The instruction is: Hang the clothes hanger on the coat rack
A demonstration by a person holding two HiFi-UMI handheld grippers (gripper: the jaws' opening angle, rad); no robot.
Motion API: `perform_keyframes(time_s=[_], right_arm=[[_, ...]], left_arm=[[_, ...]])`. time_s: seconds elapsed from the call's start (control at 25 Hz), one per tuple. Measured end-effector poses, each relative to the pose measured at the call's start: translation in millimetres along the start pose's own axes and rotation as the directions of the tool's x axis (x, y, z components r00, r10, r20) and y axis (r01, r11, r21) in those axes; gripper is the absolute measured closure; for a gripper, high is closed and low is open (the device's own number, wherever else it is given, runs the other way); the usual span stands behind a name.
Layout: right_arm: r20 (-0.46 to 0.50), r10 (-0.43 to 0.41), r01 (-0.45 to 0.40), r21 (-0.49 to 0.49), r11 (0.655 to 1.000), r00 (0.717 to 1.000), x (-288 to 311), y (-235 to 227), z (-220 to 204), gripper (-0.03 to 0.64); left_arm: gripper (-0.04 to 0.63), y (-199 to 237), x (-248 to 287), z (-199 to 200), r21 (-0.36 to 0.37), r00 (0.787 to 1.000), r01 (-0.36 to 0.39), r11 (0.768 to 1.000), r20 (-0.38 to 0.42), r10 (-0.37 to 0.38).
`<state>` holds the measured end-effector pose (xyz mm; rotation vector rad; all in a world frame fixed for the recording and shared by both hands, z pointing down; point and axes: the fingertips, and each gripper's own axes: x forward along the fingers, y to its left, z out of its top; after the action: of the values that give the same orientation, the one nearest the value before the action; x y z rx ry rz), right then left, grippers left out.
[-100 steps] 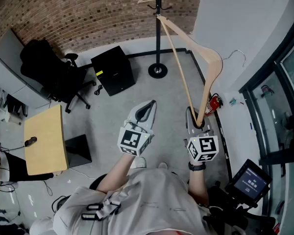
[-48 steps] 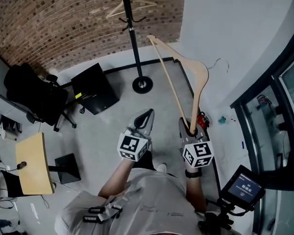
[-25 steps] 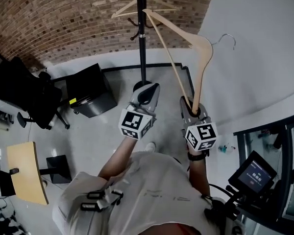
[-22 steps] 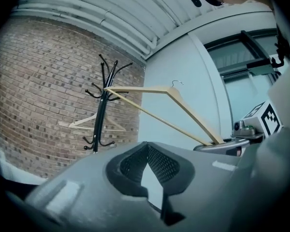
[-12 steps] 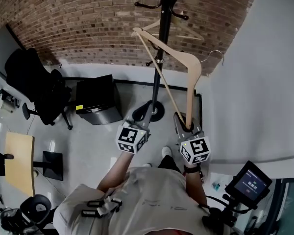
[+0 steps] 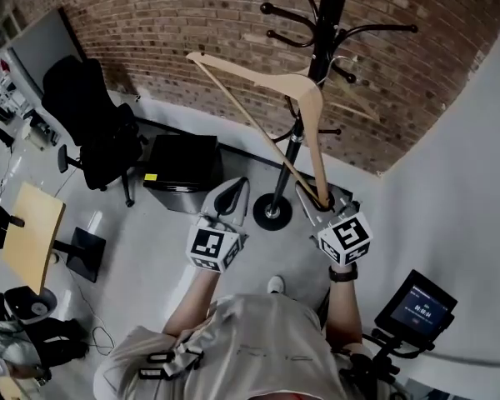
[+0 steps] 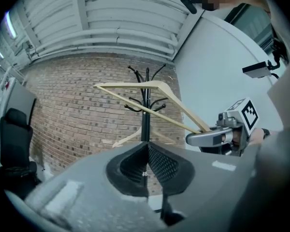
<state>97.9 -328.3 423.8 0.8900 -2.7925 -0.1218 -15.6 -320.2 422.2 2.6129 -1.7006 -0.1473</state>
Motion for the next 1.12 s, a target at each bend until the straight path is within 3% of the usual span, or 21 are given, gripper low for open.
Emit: perform_keyframes(time_s=[0.16,0.28,0.6,0.88,1.12], right_arm=[[-0.012,0.112,-0.113,-0.087,0.99,0.994,32.1,-7.7,23.4,0.611],[0.019,0.171,-0.168,-0.122,0.978,0.985,58.8,-14.5,42.8,0.611],[0.016,0.198,-0.196,-0.083,0.977,0.98,96.3,-12.1,58.9,0.611],[0.009,0.22,-0.218,-0.104,0.97,0.975,108.1,-20.7,66.6,0.611],[-0.018,0.244,-0.244,-0.033,0.969,0.97,111.7,-16.2,45.3,0.611]], left_arm=[[0.597,20.3,-5.6,-14.6,-0.04,0.996,-0.085,0.996,-0.04,0.084],[0.595,30.3,-10.3,-17.2,-0.031,0.99,-0.139,0.99,-0.035,0.138],[0.595,62.8,-47.2,-18.1,-0.043,0.965,-0.263,0.964,-0.025,0.262],[0.595,60.4,-42.1,-27.7,-0.055,0.965,-0.262,0.963,-0.044,0.26],[0.595,57.6,-42.4,-27.4,-0.054,0.969,-0.244,0.968,-0.044,0.242]])
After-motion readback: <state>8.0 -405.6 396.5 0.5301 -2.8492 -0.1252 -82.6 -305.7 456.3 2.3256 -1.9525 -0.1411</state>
